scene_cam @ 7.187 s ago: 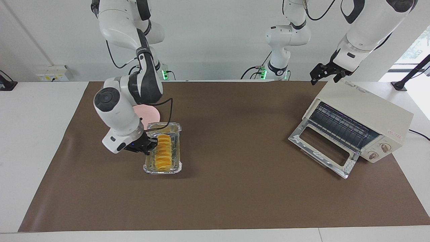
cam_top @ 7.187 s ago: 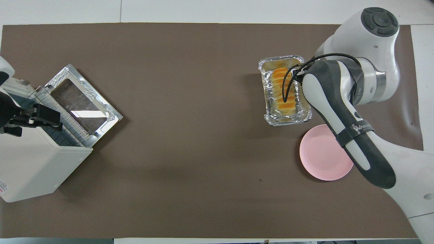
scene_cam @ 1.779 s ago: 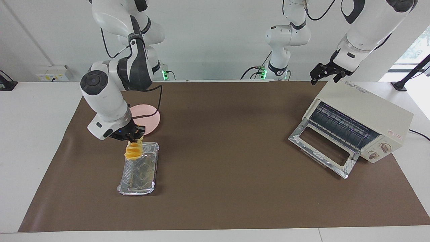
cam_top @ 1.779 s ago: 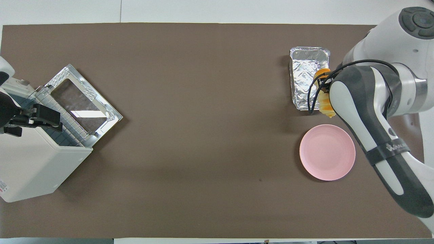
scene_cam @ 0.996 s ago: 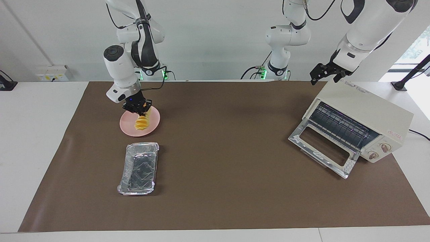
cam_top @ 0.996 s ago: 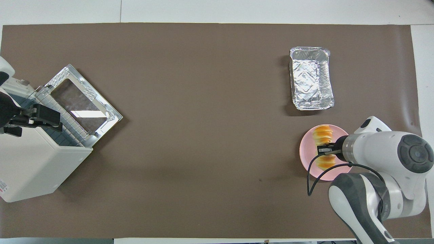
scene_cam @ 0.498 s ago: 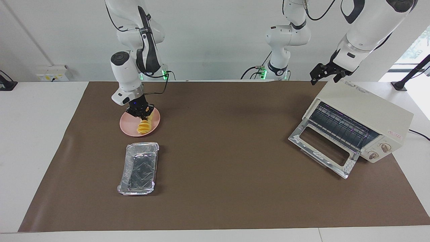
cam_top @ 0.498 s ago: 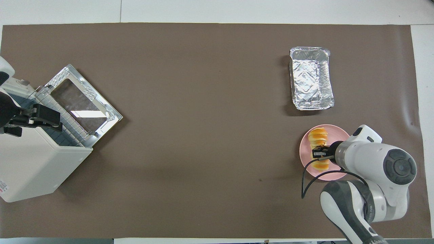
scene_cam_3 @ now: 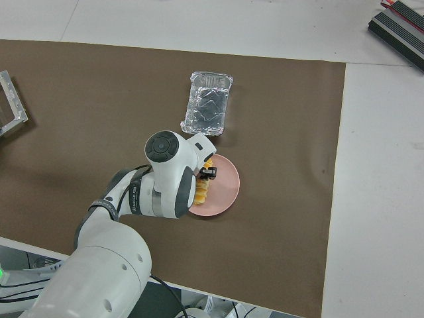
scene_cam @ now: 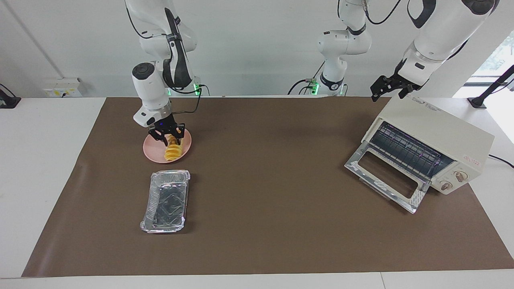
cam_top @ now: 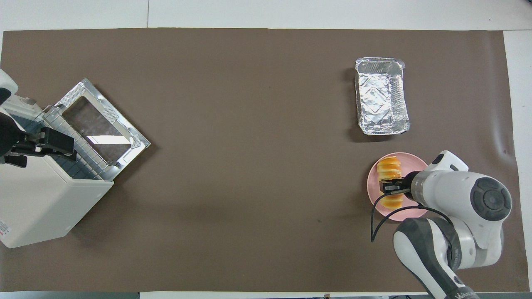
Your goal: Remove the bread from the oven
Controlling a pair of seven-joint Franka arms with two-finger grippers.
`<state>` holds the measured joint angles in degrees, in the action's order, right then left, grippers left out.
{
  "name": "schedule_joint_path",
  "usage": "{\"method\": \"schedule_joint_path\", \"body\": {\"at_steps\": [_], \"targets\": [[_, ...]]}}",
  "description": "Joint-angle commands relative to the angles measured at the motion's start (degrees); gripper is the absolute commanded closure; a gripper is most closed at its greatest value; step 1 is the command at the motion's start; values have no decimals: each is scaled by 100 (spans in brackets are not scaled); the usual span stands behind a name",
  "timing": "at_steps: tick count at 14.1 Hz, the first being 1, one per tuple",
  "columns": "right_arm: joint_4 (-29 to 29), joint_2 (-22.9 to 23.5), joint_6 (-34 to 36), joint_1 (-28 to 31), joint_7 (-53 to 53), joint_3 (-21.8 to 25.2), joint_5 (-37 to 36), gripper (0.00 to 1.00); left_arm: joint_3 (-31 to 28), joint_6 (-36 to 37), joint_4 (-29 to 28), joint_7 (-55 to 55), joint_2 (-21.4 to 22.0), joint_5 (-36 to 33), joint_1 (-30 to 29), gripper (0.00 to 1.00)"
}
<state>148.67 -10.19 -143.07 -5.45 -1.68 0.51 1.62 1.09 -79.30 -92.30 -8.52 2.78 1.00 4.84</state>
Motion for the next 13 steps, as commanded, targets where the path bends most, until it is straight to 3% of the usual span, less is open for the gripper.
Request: {"method": "schedule_joint_path", "body": {"at_steps": [1, 3, 8, 13], "targets": [[-880, -35, 1241, 71, -184, -25, 93, 0, 14, 55, -51, 52, 91, 41, -62, 0], [-1505, -27, 1886, 97, -184, -16, 93, 0, 14, 55, -51, 52, 91, 41, -54, 0], [-2489, -44, 2695, 228, -542, 2, 93, 0, 14, 55, -51, 43, 91, 41, -54, 0], [-4132, 35, 4573, 685, -1124, 2, 101, 0, 14, 55, -51, 52, 91, 41, -54, 0]]}}
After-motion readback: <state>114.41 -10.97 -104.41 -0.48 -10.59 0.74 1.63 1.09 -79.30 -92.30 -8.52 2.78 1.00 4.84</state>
